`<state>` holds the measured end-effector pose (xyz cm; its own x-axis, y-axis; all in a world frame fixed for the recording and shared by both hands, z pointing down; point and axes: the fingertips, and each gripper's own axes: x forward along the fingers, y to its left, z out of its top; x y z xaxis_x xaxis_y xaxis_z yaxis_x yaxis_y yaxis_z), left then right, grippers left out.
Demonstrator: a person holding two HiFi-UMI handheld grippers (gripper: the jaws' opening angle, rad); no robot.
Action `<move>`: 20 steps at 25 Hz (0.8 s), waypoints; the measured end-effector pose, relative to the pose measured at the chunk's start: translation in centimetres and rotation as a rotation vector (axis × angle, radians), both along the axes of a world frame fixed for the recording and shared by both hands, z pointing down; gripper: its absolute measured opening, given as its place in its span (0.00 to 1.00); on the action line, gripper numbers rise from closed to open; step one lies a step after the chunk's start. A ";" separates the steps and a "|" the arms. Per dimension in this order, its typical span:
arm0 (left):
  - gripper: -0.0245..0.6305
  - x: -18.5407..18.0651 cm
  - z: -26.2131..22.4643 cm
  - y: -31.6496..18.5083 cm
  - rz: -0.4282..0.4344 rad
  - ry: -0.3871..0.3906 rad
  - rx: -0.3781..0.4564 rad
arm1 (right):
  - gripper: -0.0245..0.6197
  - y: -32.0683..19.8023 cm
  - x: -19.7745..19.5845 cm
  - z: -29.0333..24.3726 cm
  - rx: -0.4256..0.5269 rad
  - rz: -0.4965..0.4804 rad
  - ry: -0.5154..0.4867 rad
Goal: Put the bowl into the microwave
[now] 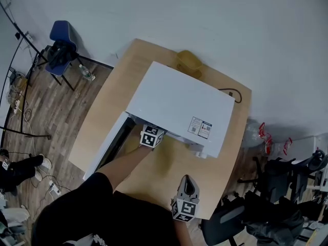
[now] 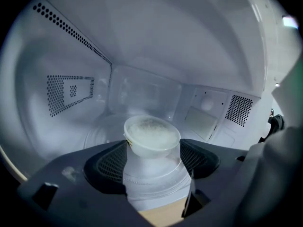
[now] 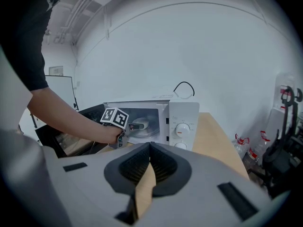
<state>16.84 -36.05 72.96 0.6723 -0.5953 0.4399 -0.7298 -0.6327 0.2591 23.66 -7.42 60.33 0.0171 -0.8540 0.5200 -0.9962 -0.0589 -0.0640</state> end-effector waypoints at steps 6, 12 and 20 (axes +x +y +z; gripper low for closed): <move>0.58 0.7 0.2 -0.3 0.002 -0.010 0.008 | 0.13 0.3 0.4 0.2 -0.006 0.012 0.004; 0.58 0.0 -0.2 -0.1 -0.026 0.016 -0.009 | 0.13 0.3 0.0 -0.7 0.008 0.020 0.005; 0.58 -3.3 -2.5 4.1 -0.034 0.049 -0.014 | 0.13 1.4 -2.6 -2.6 0.068 0.016 0.015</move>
